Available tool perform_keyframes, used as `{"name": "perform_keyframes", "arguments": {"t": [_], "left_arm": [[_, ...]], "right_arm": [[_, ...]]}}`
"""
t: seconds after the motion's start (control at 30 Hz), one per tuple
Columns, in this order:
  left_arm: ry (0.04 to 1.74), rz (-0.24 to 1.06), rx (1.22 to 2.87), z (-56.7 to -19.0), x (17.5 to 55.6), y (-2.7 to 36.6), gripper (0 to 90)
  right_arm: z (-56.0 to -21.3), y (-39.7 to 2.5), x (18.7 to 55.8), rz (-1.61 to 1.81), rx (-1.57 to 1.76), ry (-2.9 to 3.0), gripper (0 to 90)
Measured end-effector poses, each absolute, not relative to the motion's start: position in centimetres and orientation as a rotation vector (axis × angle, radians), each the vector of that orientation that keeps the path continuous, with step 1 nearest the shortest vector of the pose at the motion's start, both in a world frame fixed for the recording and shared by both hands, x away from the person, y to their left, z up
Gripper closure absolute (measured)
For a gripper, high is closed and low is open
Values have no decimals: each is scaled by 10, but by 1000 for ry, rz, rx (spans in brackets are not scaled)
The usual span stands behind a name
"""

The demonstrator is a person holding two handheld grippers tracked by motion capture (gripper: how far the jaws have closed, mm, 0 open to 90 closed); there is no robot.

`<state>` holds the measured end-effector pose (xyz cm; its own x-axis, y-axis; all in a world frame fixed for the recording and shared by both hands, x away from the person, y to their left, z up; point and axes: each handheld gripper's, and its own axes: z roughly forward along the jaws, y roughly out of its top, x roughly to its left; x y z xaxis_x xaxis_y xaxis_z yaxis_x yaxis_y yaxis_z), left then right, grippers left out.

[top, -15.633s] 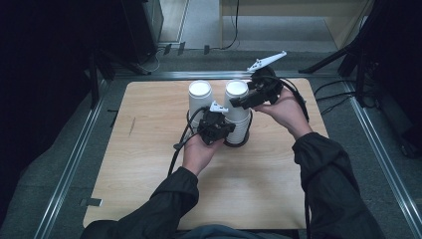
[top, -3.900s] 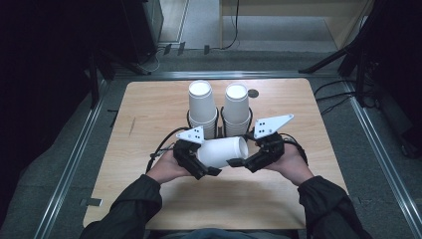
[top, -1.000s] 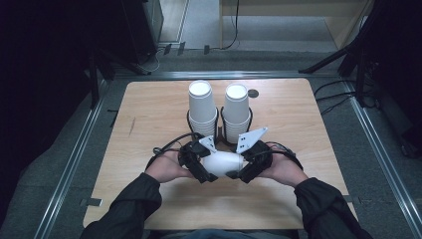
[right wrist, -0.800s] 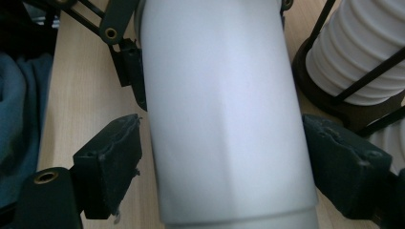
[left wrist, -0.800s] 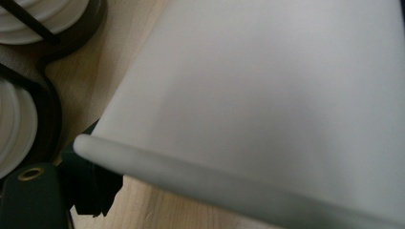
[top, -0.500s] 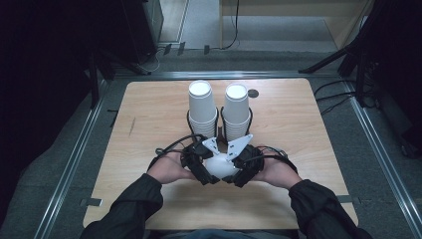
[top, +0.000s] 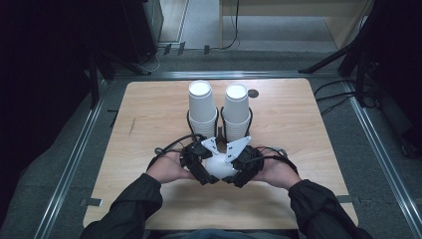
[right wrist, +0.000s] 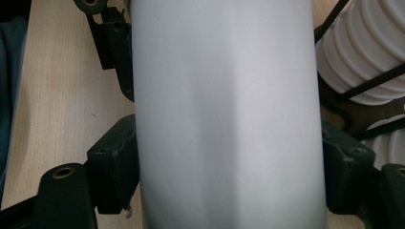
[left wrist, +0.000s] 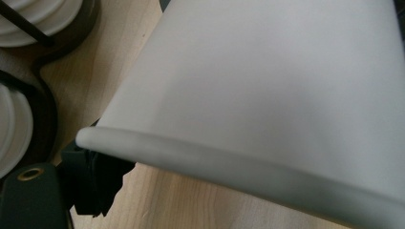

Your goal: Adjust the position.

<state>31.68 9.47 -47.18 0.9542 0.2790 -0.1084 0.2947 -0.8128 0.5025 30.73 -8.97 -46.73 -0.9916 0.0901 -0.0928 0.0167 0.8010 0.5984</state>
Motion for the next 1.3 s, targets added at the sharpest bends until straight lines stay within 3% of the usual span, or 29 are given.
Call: {"name": "perform_keyframes", "arguments": {"t": [0.2,0.3,0.87,1.3], "left_arm": [[387,-11,2504,-465,315,101,61],[415,-12,2461,-461,316,104,0],[490,-18,2283,-445,321,136,0],[502,-113,2101,-435,321,140,0]], "right_arm": [[-463,-92,306,1009,87,2850,220],[-459,-98,310,1042,119,2844,220],[-441,-135,325,1283,287,2762,216],[-439,-144,326,1439,281,2718,213]]}}
